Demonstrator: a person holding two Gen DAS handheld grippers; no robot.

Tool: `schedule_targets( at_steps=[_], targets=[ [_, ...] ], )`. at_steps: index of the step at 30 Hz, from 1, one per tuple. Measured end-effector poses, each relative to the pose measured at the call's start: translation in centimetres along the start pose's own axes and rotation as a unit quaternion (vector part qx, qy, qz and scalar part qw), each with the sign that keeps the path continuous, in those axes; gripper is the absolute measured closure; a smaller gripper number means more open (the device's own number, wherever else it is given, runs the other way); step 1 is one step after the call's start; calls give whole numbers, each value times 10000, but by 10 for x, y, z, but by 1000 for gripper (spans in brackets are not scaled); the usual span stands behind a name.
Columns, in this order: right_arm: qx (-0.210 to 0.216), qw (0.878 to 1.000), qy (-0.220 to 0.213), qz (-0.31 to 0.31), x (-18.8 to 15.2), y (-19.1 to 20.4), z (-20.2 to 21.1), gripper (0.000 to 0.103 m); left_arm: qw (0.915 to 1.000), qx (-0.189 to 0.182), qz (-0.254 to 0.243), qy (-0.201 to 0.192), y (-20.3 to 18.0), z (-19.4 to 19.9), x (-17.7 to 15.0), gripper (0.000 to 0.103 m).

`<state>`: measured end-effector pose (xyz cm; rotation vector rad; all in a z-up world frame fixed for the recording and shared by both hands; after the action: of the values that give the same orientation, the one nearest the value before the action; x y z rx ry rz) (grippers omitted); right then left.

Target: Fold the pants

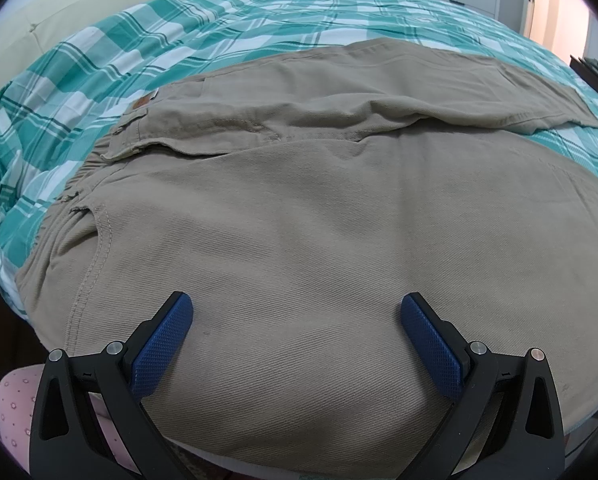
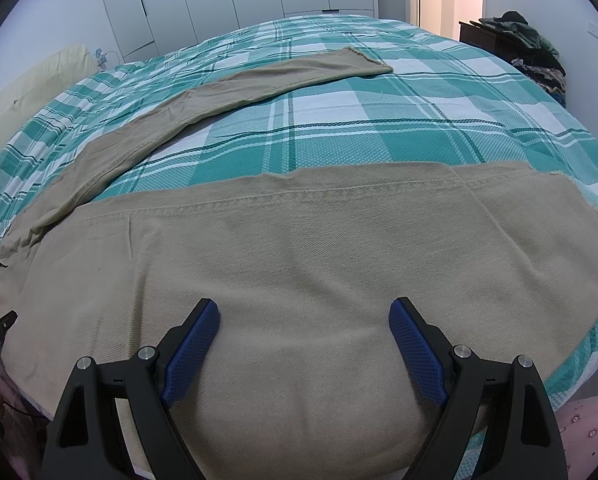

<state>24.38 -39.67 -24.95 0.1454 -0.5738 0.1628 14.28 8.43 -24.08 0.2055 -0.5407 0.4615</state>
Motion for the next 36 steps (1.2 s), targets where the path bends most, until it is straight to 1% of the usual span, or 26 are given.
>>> schedule_targets(
  at_steps=[36],
  targets=[
    [-31, 10000, 1, 5, 1, -1, 2, 16, 10000, -3, -41, -35, -1, 0, 0, 1]
  ],
)
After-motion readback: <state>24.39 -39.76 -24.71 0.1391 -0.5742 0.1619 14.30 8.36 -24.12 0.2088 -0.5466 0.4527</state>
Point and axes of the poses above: each gripper's, at about its wrist camera, not at the fingertips, and z roughly against the way its jaws point, y to its left, x to its top, the point moved 3 cm from there along -z, roughly the way its jaws point, and after that the axes turned 5 degrees about z, right-handed, at the moved point
